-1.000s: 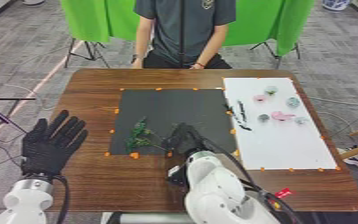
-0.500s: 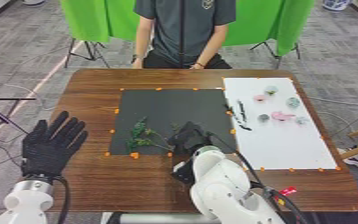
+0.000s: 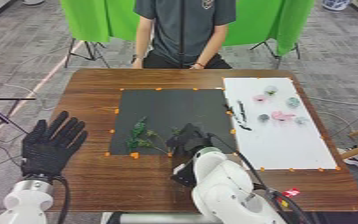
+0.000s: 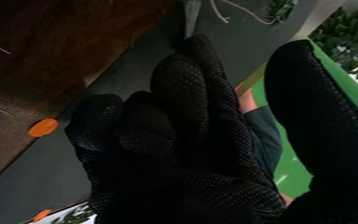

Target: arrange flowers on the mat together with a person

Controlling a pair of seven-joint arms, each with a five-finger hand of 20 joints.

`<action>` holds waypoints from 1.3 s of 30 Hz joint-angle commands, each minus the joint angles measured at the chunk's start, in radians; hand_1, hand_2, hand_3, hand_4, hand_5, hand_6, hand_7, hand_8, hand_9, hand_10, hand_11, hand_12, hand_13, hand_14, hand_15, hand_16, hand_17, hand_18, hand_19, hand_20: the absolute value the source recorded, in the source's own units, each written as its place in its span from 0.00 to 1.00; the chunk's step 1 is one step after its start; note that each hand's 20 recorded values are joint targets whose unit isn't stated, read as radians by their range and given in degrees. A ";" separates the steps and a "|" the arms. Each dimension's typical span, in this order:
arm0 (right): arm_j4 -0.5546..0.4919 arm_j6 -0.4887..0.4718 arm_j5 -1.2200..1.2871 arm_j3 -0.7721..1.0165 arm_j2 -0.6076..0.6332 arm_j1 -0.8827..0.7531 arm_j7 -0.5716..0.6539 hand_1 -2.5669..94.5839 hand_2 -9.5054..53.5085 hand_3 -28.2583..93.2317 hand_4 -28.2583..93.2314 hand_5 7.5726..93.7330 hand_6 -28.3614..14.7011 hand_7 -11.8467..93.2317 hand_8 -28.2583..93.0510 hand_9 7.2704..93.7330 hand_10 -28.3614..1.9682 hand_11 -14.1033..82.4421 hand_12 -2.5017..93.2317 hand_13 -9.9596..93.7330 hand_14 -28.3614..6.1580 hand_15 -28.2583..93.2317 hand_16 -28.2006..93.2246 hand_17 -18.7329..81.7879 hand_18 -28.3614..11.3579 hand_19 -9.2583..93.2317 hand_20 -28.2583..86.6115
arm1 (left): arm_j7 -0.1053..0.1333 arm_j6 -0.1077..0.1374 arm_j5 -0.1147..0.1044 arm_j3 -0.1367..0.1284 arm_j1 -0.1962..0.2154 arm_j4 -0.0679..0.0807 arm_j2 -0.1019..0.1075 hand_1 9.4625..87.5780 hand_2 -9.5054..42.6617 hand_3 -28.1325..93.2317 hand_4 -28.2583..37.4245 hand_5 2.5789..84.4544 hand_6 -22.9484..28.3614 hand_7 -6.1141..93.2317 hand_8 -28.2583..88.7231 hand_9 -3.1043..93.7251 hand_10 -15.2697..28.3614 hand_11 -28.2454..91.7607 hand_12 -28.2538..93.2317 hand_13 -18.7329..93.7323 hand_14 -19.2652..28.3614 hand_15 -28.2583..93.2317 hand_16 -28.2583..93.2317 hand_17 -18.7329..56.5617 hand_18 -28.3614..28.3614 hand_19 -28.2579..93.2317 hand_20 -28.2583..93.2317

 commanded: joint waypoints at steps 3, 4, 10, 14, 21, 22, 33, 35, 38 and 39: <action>-0.009 0.150 -0.054 -0.025 0.015 -0.003 -0.065 0.40 0.12 0.84 0.09 0.70 0.46 0.23 0.15 0.71 0.36 0.72 0.45 0.72 0.24 0.86 0.68 0.62 0.00 1.00 0.59 | -0.017 0.003 -0.002 0.003 -0.004 0.011 -0.004 0.23 0.44 0.86 0.00 0.52 0.62 0.23 0.15 0.46 0.75 0.47 0.33 0.44 0.76 0.55 0.18 0.18 0.76 0.50 0.34; -0.010 0.156 -0.053 -0.025 0.016 0.000 -0.063 0.40 0.12 0.85 0.09 0.70 0.46 0.23 0.15 0.71 0.36 0.72 0.45 0.72 0.25 0.86 0.68 0.62 0.00 1.00 0.59 | -0.019 0.003 0.000 0.004 -0.007 0.013 -0.005 0.23 0.44 0.86 0.00 0.52 0.62 0.23 0.15 0.46 0.75 0.47 0.33 0.44 0.76 0.55 0.18 0.18 0.76 0.50 0.34; -0.046 0.177 -0.038 0.005 0.034 -0.010 -0.087 0.40 0.11 0.85 0.09 0.69 0.46 0.23 0.15 0.71 0.36 0.72 0.44 0.72 0.25 0.86 0.68 0.62 0.00 1.00 0.58 | -0.008 -0.005 -0.005 -0.002 0.007 0.007 -0.013 0.23 0.44 0.86 0.00 0.52 0.62 0.23 0.15 0.46 0.76 0.47 0.33 0.44 0.76 0.55 0.18 0.18 0.76 0.50 0.34; -0.084 0.205 0.145 0.128 0.074 -0.027 -0.208 0.40 0.11 0.85 0.08 0.67 0.46 0.23 0.15 0.70 0.35 0.70 0.43 0.71 0.26 0.86 0.68 0.60 0.03 0.99 0.57 | 0.006 -0.023 -0.007 -0.015 0.016 0.003 -0.015 0.22 0.44 0.85 0.00 0.52 0.62 0.22 0.15 0.46 0.76 0.46 0.33 0.44 0.76 0.54 0.18 0.18 0.76 0.50 0.34; -0.129 0.358 0.337 0.368 0.179 -0.097 -0.361 0.31 0.21 0.87 0.07 0.60 0.44 0.24 0.15 0.63 0.26 0.47 0.27 0.63 0.32 0.77 0.46 0.51 0.13 0.88 0.38 | 0.050 -0.026 -0.012 -0.069 0.043 -0.011 -0.020 0.18 0.48 0.83 0.00 0.51 0.61 0.21 0.15 0.46 0.75 0.44 0.32 0.44 0.76 0.51 0.18 0.18 0.75 0.49 0.33; -0.135 0.359 0.397 0.415 0.190 -0.118 -0.404 0.30 0.22 0.87 0.07 0.58 0.44 0.24 0.15 0.61 0.25 0.44 0.26 0.61 0.33 0.75 0.44 0.49 0.15 0.85 0.36 | 0.059 -0.029 -0.013 -0.079 0.050 -0.014 -0.021 0.17 0.48 0.83 0.00 0.51 0.61 0.20 0.15 0.46 0.75 0.44 0.32 0.45 0.76 0.51 0.18 0.18 0.75 0.49 0.33; -0.142 0.239 0.789 0.827 0.223 -0.382 -0.815 0.19 0.30 0.89 0.03 0.41 0.48 0.22 0.15 0.37 0.39 0.24 0.17 0.39 0.47 0.41 0.33 0.35 0.35 0.47 0.31 | 0.099 -0.039 -0.029 -0.145 0.086 -0.028 -0.026 0.17 0.49 0.81 0.00 0.49 0.60 0.18 0.15 0.44 0.72 0.40 0.30 0.44 0.73 0.47 0.18 0.18 0.75 0.48 0.33; -0.136 0.209 0.822 0.862 0.215 -0.407 -0.866 0.18 0.31 0.90 0.03 0.39 0.46 0.21 0.15 0.35 0.39 0.22 0.17 0.38 0.48 0.39 0.32 0.35 0.37 0.44 0.31 | 0.109 -0.029 -0.033 -0.149 0.089 -0.030 -0.027 0.17 0.49 0.81 0.00 0.48 0.59 0.17 0.15 0.42 0.71 0.39 0.30 0.42 0.71 0.45 0.18 0.18 0.74 0.48 0.33; -0.133 0.178 0.828 0.895 0.207 -0.437 -0.914 0.18 0.31 0.90 0.03 0.38 0.46 0.20 0.16 0.34 0.41 0.21 0.16 0.37 0.51 0.36 0.31 0.35 0.41 0.39 0.31 | 0.114 -0.033 -0.034 -0.156 0.092 -0.030 -0.027 0.16 0.48 0.81 0.00 0.46 0.58 0.17 0.15 0.40 0.69 0.38 0.29 0.41 0.69 0.42 0.18 0.18 0.74 0.47 0.33; -0.132 0.175 0.829 0.906 0.202 -0.445 -0.925 0.18 0.31 0.90 0.03 0.38 0.47 0.20 0.16 0.33 0.42 0.21 0.16 0.37 0.53 0.36 0.31 0.34 0.41 0.39 0.32 | 0.115 -0.038 -0.032 -0.158 0.091 -0.030 -0.027 0.16 0.48 0.81 0.00 0.46 0.58 0.16 0.15 0.40 0.69 0.38 0.29 0.40 0.68 0.42 0.17 0.19 0.74 0.47 0.33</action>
